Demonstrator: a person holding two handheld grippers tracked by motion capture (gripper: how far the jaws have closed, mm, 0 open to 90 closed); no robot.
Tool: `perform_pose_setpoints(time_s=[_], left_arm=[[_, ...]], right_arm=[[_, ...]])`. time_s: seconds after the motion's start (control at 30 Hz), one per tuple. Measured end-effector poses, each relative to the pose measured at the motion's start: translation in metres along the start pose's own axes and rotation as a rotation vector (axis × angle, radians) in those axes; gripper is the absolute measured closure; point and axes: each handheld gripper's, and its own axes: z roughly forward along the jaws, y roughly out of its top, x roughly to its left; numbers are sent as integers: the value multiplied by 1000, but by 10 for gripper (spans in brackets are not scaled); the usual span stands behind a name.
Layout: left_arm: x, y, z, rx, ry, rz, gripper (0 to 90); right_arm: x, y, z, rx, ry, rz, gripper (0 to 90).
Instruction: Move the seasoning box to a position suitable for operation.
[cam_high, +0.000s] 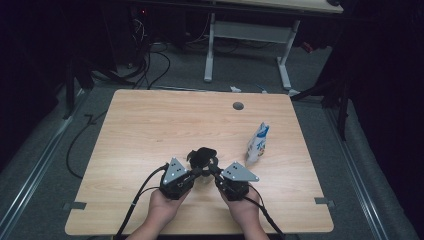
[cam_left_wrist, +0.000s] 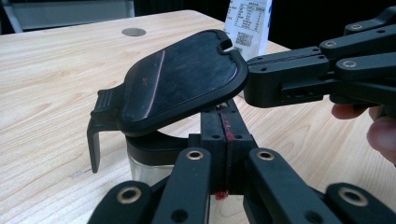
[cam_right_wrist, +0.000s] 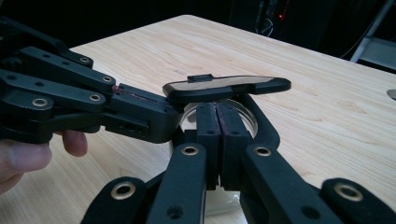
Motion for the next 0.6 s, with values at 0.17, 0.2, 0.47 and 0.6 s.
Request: perform_pose_setpoints(time_s=[0.17,0.2,0.47,0.6], left_arm=[[0,1,0,-8,3,3,895],[0,1,-1,-11,5,5,895],[3,4,-2,-22,13,5,895],[3,5,-2,-26,15,6,895]], right_arm=[[-2,-1,0,5,-15,17,872],[-2,-1,1,7,-20,22,856],[-1,-3,10,37,-3,53,900],[1,-6,11,49,5,31,900]])
